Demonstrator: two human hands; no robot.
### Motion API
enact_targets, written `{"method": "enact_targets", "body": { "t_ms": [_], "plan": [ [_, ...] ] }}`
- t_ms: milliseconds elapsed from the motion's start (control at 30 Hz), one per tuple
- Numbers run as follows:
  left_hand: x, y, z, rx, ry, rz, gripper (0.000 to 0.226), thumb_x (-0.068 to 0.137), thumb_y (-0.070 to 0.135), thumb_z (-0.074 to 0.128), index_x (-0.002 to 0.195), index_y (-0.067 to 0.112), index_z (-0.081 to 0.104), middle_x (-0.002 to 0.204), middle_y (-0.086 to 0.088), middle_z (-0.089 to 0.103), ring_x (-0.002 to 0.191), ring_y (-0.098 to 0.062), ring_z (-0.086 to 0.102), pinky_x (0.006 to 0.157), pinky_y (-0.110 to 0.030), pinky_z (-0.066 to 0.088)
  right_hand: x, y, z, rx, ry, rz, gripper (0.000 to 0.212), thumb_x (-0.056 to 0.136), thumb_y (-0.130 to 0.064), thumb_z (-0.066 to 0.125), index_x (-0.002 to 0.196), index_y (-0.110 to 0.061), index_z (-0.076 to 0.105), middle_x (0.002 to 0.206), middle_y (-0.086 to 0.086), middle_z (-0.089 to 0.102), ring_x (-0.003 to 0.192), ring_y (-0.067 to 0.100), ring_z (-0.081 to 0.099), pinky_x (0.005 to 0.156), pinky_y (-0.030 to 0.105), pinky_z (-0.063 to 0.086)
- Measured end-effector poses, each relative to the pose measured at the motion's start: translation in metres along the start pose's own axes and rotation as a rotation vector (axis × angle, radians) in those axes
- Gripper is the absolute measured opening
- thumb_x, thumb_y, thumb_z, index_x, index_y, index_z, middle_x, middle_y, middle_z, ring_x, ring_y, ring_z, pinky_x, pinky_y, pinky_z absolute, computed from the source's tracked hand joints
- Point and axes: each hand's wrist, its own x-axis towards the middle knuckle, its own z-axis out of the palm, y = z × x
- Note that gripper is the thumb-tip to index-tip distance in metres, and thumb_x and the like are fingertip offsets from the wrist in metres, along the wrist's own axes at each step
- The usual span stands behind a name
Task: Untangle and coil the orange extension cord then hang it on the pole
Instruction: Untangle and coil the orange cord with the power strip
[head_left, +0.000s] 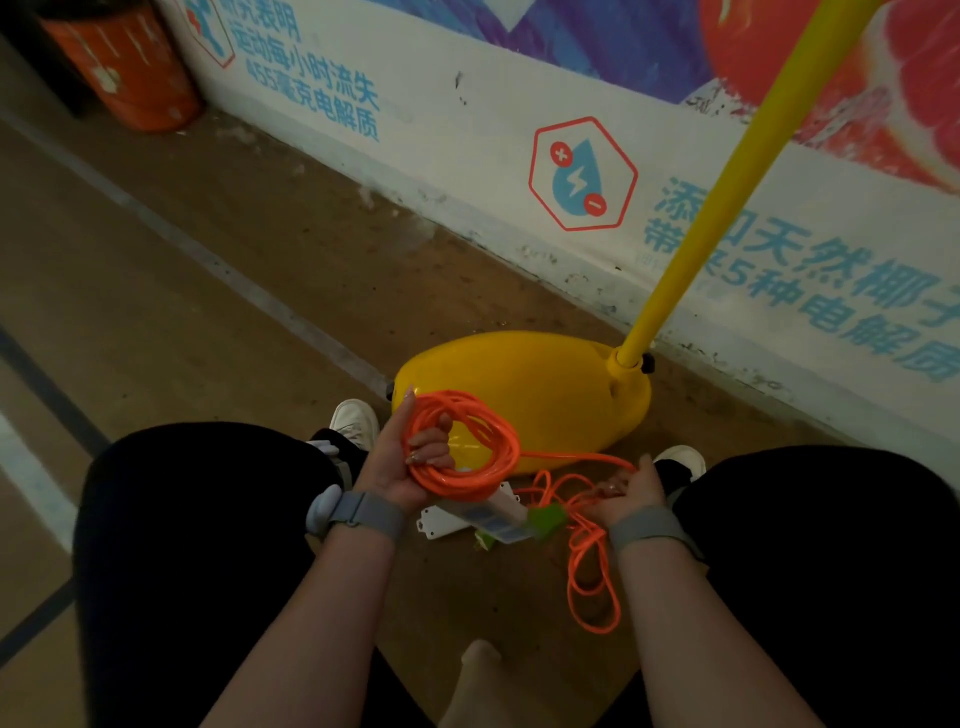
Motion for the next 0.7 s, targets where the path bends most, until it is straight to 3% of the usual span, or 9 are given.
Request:
{"method": "enact_targets", "body": {
  "t_ms": [100, 167, 233, 300, 367, 500, 533, 600, 700],
  "plan": [
    [0.001, -0.003, 0.000, 0.009, 0.128, 0.029, 0.054, 0.087, 0.063, 0.045, 0.075, 0.011, 0.049, 0.036, 0.009, 0.035, 0.028, -0.002, 0.033, 0.035, -0.015, 0.031, -0.005, 0.007, 0.004, -0.059, -0.137, -0.110, 0.043, 0.096, -0.046, 0.044, 0.062, -0.022, 0.032, 0.030, -0.007, 0.025, 0.028, 0.007, 0.026, 0.047, 0.017, 0.029],
    [0.002, -0.003, -0.003, 0.034, 0.140, 0.040, 0.057, 0.087, 0.067, 0.041, 0.074, 0.011, 0.048, 0.036, 0.010, 0.034, 0.027, -0.002, 0.032, 0.034, -0.015, 0.031, -0.005, 0.014, 0.005, -0.283, -0.178, -0.201, 0.032, 0.097, -0.034, 0.048, 0.068, -0.020, 0.043, 0.037, -0.003, 0.044, 0.028, 0.007, 0.042, 0.037, 0.014, 0.036],
    [0.003, -0.004, -0.004, 0.076, 0.109, 0.034, 0.065, 0.085, 0.073, 0.037, 0.075, 0.010, 0.049, 0.036, 0.009, 0.034, 0.028, -0.002, 0.031, 0.035, -0.015, 0.030, -0.002, 0.022, 0.004, -0.716, -0.209, -0.354, 0.024, 0.098, -0.027, 0.048, 0.085, -0.011, 0.061, 0.074, 0.011, 0.066, 0.065, 0.020, 0.064, 0.061, 0.030, 0.053],
    [0.004, -0.006, -0.003, 0.118, 0.053, 0.020, 0.067, 0.086, 0.073, 0.036, 0.077, 0.008, 0.050, 0.036, 0.008, 0.034, 0.027, -0.002, 0.031, 0.037, -0.015, 0.026, 0.000, 0.029, 0.003, -1.154, -0.253, -0.531, 0.034, 0.100, -0.025, 0.041, 0.093, -0.005, 0.067, 0.101, 0.014, 0.066, 0.096, 0.027, 0.060, 0.082, 0.034, 0.045],
    [0.002, -0.009, 0.001, 0.150, -0.050, -0.011, 0.058, 0.084, 0.063, 0.050, 0.079, 0.006, 0.052, 0.037, 0.008, 0.036, 0.027, -0.003, 0.032, 0.038, -0.016, 0.025, -0.011, 0.036, 0.005, -1.439, -0.349, -0.613, 0.036, 0.101, -0.026, 0.036, 0.087, -0.009, 0.065, 0.110, 0.020, 0.066, 0.101, 0.027, 0.059, 0.079, 0.032, 0.039],
    [0.000, -0.015, 0.008, 0.149, -0.306, -0.138, 0.043, 0.083, 0.046, 0.066, 0.082, 0.005, 0.055, 0.041, 0.007, 0.041, 0.030, -0.004, 0.033, 0.041, -0.017, 0.032, -0.008, 0.049, 0.009, -1.852, -0.498, -0.595, 0.031, 0.099, -0.017, 0.042, 0.124, -0.003, 0.055, 0.128, 0.010, 0.058, 0.113, 0.023, 0.056, 0.095, 0.032, 0.041],
    [0.000, -0.017, 0.010, 0.118, -0.368, -0.165, 0.040, 0.088, 0.043, 0.061, 0.084, 0.004, 0.056, 0.043, 0.006, 0.041, 0.033, -0.005, 0.032, 0.044, -0.018, 0.034, -0.008, 0.054, 0.008, -1.857, -0.468, -0.544, 0.033, 0.096, -0.018, 0.047, 0.124, -0.003, 0.055, 0.129, 0.013, 0.057, 0.113, 0.026, 0.056, 0.098, 0.036, 0.044],
    [0.000, -0.020, 0.013, 0.090, -0.449, -0.184, 0.036, 0.095, 0.038, 0.050, 0.089, 0.003, 0.056, 0.048, 0.003, 0.045, 0.038, -0.006, 0.033, 0.050, -0.020, 0.035, -0.027, 0.059, 0.007, -1.563, -0.635, -0.318, 0.032, 0.094, -0.025, 0.048, 0.115, -0.004, 0.061, 0.117, 0.017, 0.065, 0.104, 0.029, 0.062, 0.092, 0.039, 0.051],
    [-0.001, -0.022, 0.012, 0.125, -0.458, -0.190, 0.032, 0.097, 0.033, 0.048, 0.091, 0.002, 0.056, 0.052, 0.001, 0.053, 0.040, -0.007, 0.033, 0.052, -0.020, 0.036, -0.043, 0.062, 0.011, -0.902, -0.751, -0.046, 0.034, 0.097, -0.018, 0.040, 0.086, -0.007, 0.070, 0.081, 0.018, 0.072, 0.068, 0.022, 0.070, 0.060, 0.029, 0.058]
  ]
}}
